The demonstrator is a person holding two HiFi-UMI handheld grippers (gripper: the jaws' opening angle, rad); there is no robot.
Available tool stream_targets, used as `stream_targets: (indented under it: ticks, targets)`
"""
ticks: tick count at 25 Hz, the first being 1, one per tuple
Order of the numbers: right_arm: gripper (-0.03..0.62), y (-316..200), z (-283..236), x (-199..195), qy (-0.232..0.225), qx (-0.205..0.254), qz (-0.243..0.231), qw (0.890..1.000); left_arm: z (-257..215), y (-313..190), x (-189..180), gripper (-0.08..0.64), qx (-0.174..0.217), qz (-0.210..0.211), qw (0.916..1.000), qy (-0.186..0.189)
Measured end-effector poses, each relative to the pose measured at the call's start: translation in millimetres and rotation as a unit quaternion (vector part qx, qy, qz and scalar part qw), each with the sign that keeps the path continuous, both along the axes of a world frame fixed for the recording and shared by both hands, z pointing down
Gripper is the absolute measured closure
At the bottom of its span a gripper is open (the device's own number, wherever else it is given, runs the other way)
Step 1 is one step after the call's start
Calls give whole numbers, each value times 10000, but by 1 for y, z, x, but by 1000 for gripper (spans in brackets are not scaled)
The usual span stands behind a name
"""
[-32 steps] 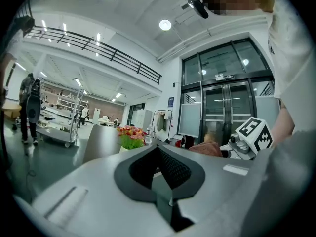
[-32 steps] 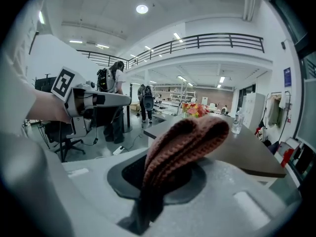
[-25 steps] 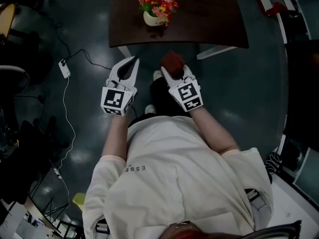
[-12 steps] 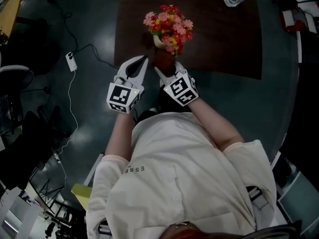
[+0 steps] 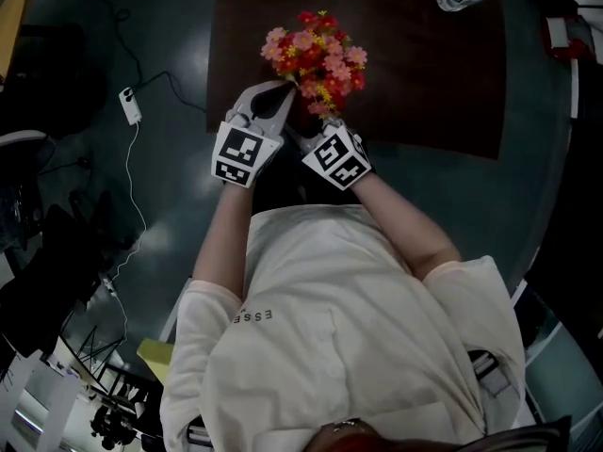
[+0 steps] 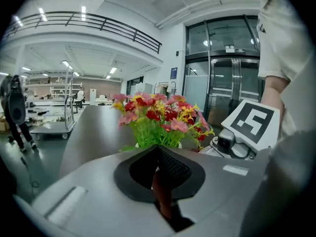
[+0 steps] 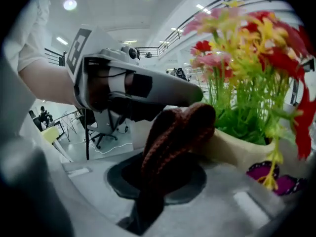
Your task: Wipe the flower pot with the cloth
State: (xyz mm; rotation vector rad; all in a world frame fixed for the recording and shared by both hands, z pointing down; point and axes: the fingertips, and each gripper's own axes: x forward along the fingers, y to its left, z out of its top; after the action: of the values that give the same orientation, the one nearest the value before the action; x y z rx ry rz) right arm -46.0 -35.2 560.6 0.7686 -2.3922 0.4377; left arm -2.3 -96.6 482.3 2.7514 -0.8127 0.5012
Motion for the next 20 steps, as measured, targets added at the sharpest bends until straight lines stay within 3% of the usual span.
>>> stream_targets:
  ticks: [6, 11, 13, 16, 20]
  targets:
    - [546, -3, 0, 5, -329, -438, 547, 9970, 19, -8, 13, 546, -276, 235, 9992, -152]
    - [546, -11, 1, 21, -583, -595, 1046, 9910, 14, -15, 13, 548, -301, 203, 9993, 5]
    - [546, -12, 2, 32, -661, -706, 1326, 9864, 9, -14, 14, 548, -318, 208, 9992, 138]
    - [546, -16, 1, 60, -733, -889, 1825, 9764, 9, -12, 14, 548, -184, 292, 9994, 42]
    - [545, -16, 5, 91, -557, -938, 2007, 9736, 10, -13, 12, 548, -179, 292, 9994, 61]
